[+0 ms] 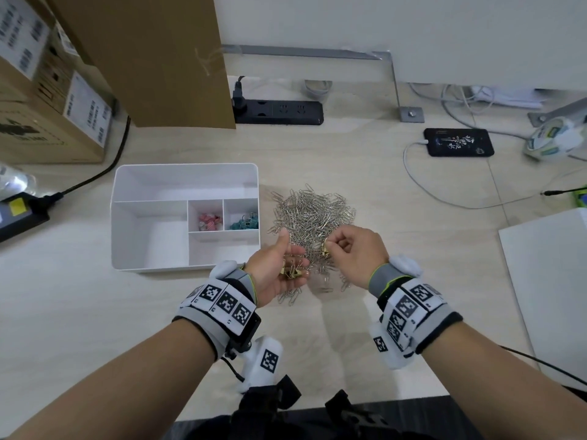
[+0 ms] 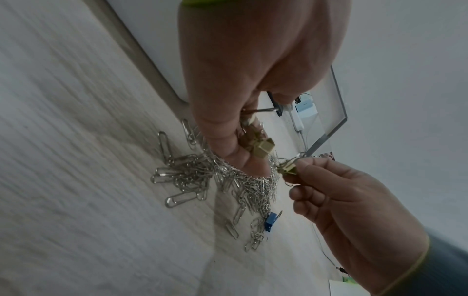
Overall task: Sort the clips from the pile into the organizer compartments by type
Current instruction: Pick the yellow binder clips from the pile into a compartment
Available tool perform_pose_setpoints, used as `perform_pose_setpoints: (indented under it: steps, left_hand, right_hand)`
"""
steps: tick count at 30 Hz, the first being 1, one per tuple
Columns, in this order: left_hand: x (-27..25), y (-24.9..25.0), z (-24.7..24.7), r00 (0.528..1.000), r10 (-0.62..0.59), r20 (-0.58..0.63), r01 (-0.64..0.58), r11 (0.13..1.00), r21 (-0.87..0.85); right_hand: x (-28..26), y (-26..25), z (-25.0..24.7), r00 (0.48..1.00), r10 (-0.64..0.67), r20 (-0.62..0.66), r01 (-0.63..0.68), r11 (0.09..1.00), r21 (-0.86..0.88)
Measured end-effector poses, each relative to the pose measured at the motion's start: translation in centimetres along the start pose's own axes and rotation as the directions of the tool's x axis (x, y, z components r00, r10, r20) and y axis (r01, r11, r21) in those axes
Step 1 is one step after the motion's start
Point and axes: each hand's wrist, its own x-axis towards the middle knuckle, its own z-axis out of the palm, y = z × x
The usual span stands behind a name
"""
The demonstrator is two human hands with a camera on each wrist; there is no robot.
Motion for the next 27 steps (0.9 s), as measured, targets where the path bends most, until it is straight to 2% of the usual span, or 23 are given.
perform_pose_setpoints:
  steps: [3, 6, 12, 14, 19, 22, 27]
  left_hand:
    - [0.0, 0.1, 0.2, 1.0, -0.004, -0.005, 0.004, 1.0, -0.001]
    - [-0.1, 0.2, 0.5, 1.0, -0.017, 0.02, 0.017, 1.0, -0.011]
    - [-0.6, 0.1, 1.2, 0.99, -0.071, 0.124, 0.079, 0.994, -0.069]
    - [-0.6, 0.2, 1.2, 0.99, -0.08, 0.116, 0.093, 0.989, -0.112]
    - [-1.2, 1.2, 0.5, 0.983, -0.127, 0.131, 0.15, 0.971, -0.184]
    - [-1.6, 2.3, -0.1, 0.989, -0.102, 0.108, 0.121, 0.975, -0.184]
    - [-2.6, 5.4, -2.3, 1.0, 0.004, 0.01, -0.004, 1.0, 0.004]
  right_hand:
    - [-0.6, -0.2, -0.7, 1.0, -0.023, -0.012, 0.024, 0.991, 0.134]
    - [-1.5, -1.1, -0.4, 0.995, -0.101, 0.002, 0.099, 0.981, 0.17]
    - [-3.8, -3.2, 1.6, 0.943, -0.316, 0.105, 0.318, 0.948, 0.0]
    - [-3.8, -3.6, 1.4, 0.949, -0.302, 0.093, 0.302, 0.953, 0.023]
    - [-2.7, -3.2, 0.3, 0.973, -0.201, -0.112, 0.213, 0.971, 0.107]
    - [-2.1, -3.2, -0.1, 0.974, -0.182, -0.132, 0.199, 0.972, 0.128]
    - [-1.3, -4.8, 0.5, 0.976, -0.186, -0.112, 0.201, 0.969, 0.145]
